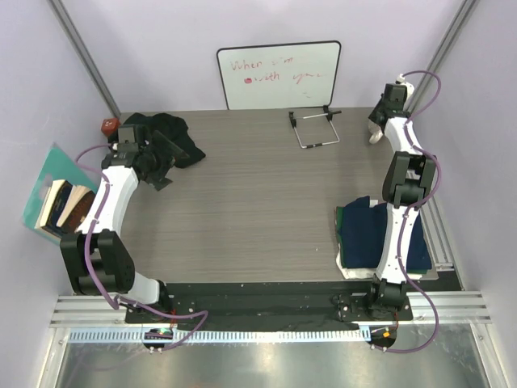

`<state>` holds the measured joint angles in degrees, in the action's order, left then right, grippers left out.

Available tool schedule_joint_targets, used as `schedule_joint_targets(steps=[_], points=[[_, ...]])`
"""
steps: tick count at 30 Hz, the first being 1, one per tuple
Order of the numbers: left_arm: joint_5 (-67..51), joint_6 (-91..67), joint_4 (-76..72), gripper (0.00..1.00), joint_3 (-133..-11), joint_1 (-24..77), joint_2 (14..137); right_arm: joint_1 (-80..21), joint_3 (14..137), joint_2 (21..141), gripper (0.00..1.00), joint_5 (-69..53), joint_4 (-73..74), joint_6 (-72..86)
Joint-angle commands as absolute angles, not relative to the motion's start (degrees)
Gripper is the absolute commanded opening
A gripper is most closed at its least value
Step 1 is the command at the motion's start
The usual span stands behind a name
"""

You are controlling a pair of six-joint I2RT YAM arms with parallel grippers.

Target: Fold and stack the t-shirts

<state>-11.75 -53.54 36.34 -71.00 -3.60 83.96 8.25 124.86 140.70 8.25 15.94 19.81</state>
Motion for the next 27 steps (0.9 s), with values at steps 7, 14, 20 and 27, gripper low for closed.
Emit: schedule_joint_targets(steps=[7,14,20,27], points=[[-13.6,-53.1,32.8,1.0,-70.6,-3.5,81.0,8.3,126.1,132.2,0.01,9.3,9.6,18.5],[-14.2,-53.2,32.2,1.0,-70.0,-3.5,80.4,8.3,125.6,131.8,0.01,9.0,9.7,18.0],[-14.3,-53.8,31.6,1.0,-69.0,-3.6,79.6,8.3,125.3,131.1,0.01,7.8,10.0,18.2],[-15.1,-54.3,28.7,1.0,-67.3,-3.6,78.1,8.1,125.6,129.1,0.01,6.9,12.2,20.1]])
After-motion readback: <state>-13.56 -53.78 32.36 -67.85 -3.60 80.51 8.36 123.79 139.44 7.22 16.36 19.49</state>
